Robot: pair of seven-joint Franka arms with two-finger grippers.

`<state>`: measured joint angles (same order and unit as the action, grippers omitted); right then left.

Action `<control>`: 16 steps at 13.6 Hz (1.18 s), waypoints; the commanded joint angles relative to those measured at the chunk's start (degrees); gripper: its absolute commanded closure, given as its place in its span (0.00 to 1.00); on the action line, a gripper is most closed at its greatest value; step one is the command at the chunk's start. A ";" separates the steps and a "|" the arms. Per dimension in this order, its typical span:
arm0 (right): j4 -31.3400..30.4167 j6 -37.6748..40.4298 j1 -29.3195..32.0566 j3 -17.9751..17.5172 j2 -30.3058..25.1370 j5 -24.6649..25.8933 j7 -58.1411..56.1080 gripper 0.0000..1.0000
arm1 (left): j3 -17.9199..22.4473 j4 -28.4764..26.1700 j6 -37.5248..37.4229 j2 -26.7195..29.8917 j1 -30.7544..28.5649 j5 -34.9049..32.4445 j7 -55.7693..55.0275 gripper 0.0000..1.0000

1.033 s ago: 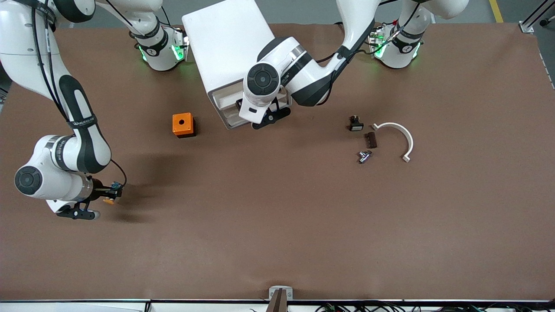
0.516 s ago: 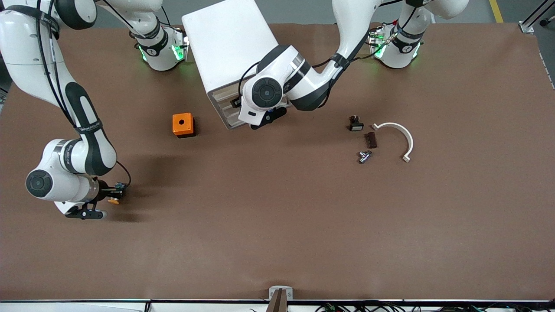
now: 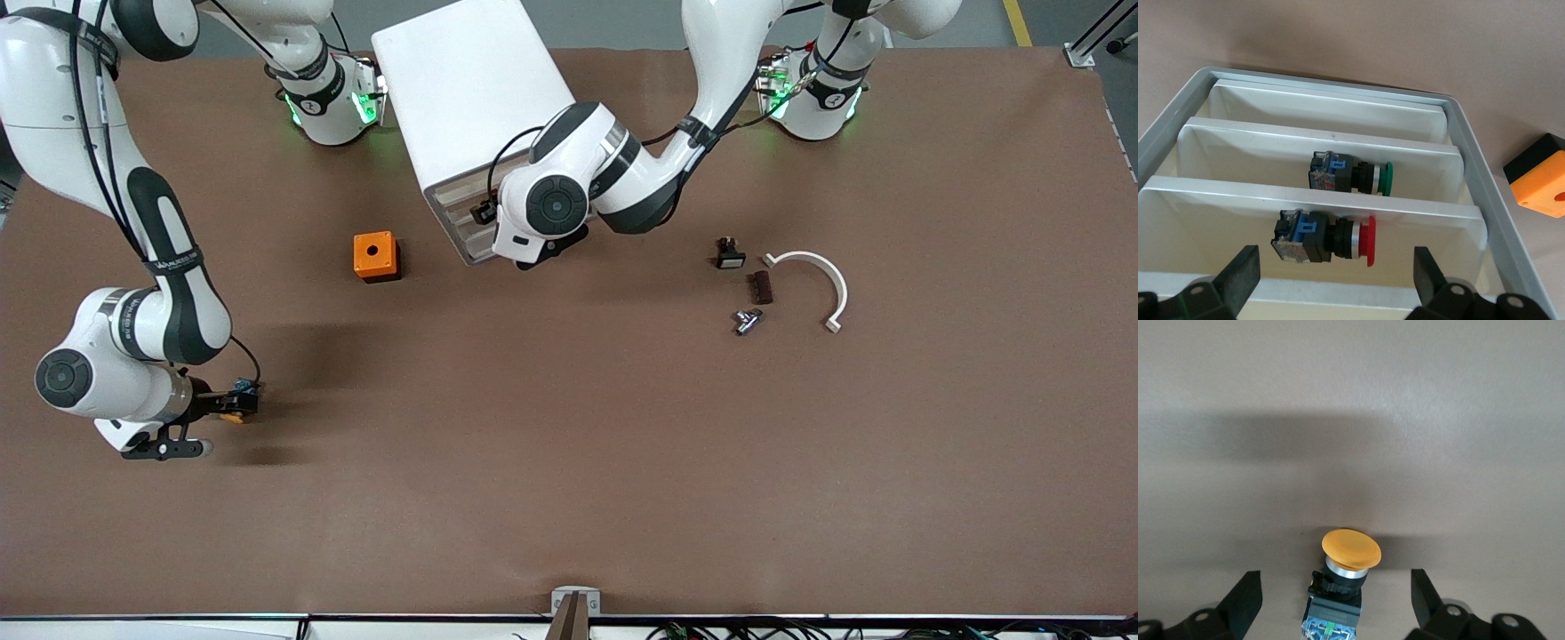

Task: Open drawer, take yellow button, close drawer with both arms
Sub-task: 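Carry the orange button away with the right gripper while the left gripper holds, then push the drawer shut with the left gripper while the right gripper releases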

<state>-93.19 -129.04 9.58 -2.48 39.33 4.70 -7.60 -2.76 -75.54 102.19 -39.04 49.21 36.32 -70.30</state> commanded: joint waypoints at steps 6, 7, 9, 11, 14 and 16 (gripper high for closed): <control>-1.38 9.58 0.70 -1.30 -13.30 0.31 -0.31 0.00 | 0.21 2.59 1.79 3.88 -7.36 -11.25 1.56 0.00; -1.91 11.17 0.53 -1.38 -15.58 0.14 -0.31 0.00 | 0.21 2.94 1.79 4.84 -9.11 -11.88 4.18 0.00; -3.13 14.33 0.53 -1.47 -20.41 -1.08 -0.14 0.00 | 0.39 2.68 0.74 9.57 -13.42 -13.80 10.76 0.01; -5.15 16.62 0.53 -1.47 -25.60 -2.94 -0.14 0.00 | 0.30 2.33 -5.46 14.41 -16.06 -19.24 16.74 0.01; -5.52 20.66 -0.17 -1.56 -30.96 -3.12 3.53 0.00 | 0.39 1.90 -14.53 19.69 -21.77 -21.63 27.37 0.01; -5.52 22.16 -1.14 -1.56 -33.69 -3.12 5.04 0.00 | 0.30 1.19 -17.88 21.98 -23.71 -26.01 33.88 0.01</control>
<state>-96.28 -107.75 9.06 -3.78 9.40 2.37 -4.85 -2.07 -71.69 86.22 -19.70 26.81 13.77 -41.64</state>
